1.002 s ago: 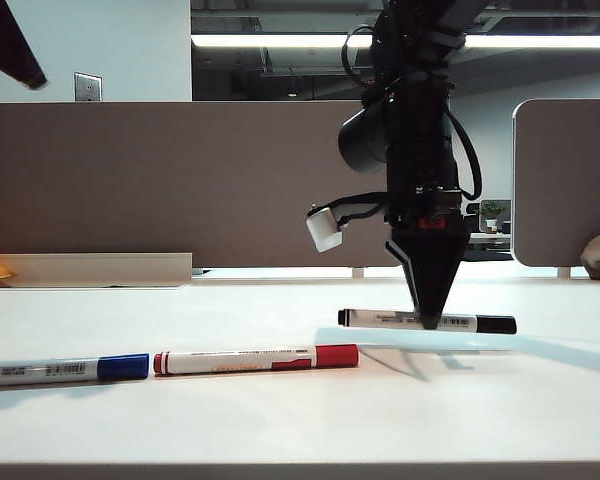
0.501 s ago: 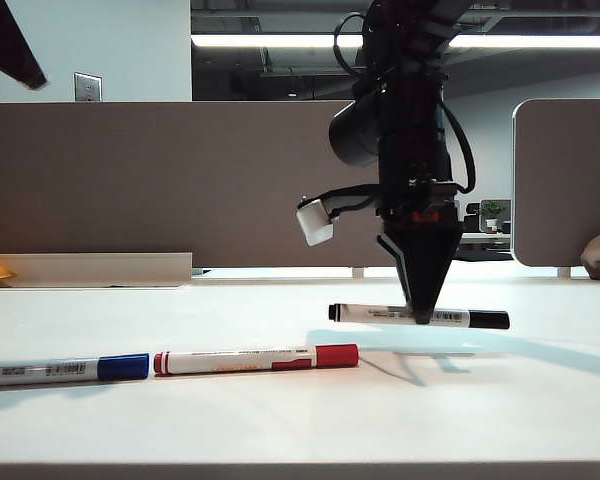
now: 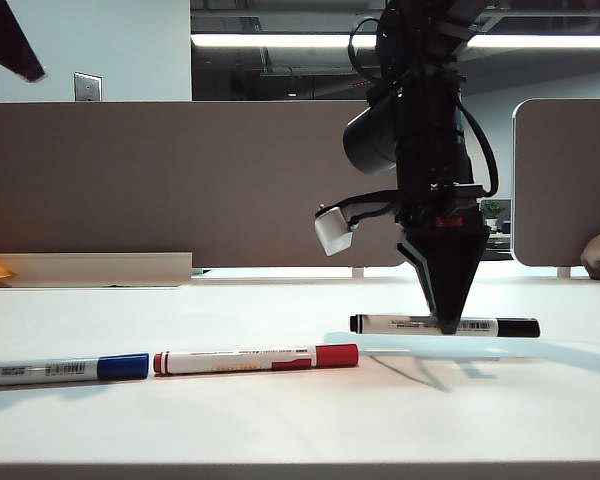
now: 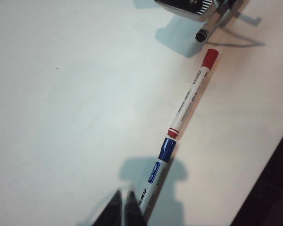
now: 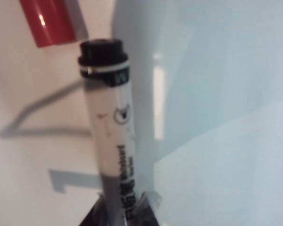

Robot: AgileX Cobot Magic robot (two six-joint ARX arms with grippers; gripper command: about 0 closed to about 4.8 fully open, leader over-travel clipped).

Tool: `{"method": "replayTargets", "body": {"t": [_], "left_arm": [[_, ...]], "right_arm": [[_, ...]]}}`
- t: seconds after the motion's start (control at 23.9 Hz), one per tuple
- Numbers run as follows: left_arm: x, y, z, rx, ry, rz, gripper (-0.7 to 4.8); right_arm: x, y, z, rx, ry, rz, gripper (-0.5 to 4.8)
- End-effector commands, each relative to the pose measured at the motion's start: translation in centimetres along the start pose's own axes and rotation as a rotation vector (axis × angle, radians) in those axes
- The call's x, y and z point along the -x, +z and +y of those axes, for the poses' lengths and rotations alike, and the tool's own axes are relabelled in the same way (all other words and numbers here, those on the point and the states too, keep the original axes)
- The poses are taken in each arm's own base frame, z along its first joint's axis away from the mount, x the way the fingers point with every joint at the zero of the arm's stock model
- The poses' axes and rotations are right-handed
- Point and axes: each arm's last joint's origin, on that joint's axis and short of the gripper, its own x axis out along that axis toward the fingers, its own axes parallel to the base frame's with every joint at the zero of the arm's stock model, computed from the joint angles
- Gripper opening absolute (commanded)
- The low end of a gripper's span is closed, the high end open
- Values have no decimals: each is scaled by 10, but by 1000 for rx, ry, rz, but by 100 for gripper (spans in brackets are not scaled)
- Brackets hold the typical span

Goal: Pick up the markers one by one and line them up horizontally in a straight line on the table.

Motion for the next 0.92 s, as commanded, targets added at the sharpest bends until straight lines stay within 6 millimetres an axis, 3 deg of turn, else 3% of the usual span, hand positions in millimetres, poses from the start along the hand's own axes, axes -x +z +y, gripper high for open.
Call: {"method": "replayTargets", "body": {"t": [0.04, 0.92], "left_arm": [[1, 1, 0, -4, 1, -12, 16], [2, 1, 0, -4, 3, -15, 16]], "right_arm": [[6, 1, 2, 7, -19, -16, 49], [38, -8, 22, 10, -69, -87, 48]]}}
